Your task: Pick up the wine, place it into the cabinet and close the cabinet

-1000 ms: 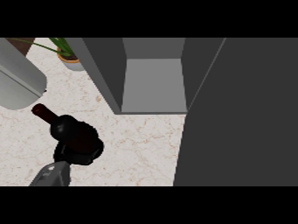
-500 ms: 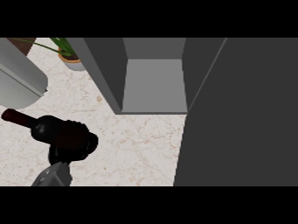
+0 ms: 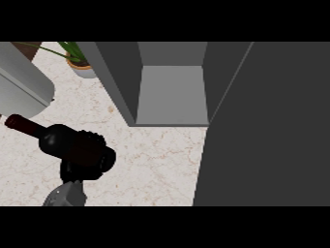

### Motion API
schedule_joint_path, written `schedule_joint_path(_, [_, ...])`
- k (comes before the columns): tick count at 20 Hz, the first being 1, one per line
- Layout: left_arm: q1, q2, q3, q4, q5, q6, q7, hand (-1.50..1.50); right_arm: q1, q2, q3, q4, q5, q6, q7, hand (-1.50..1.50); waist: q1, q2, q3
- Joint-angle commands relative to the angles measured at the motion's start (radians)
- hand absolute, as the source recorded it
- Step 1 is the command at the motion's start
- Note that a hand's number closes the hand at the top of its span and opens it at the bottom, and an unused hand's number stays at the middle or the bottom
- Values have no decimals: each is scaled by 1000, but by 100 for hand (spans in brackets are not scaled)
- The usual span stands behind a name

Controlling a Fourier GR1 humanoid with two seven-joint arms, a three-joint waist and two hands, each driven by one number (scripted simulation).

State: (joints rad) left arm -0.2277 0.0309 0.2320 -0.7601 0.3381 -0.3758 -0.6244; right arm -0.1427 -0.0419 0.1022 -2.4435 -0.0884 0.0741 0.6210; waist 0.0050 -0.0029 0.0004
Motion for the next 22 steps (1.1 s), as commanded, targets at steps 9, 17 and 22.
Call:
schedule_joint_path(9, [191,-31,-412,-478,147,291,175,150,91,-1,-40,-21,-73,51,-77,-150,-3,0,0])
schedule_joint_path(17, [103,-31,-484,-510,242,478,262,150,68,-16,-43,-77,-89,33,15,-150,-8,2,0])
schedule_joint_path(22, [71,-31,-684,-365,373,601,69,150,106,-6,-45,-28,-88,65,-63,-150,-13,4,-1])
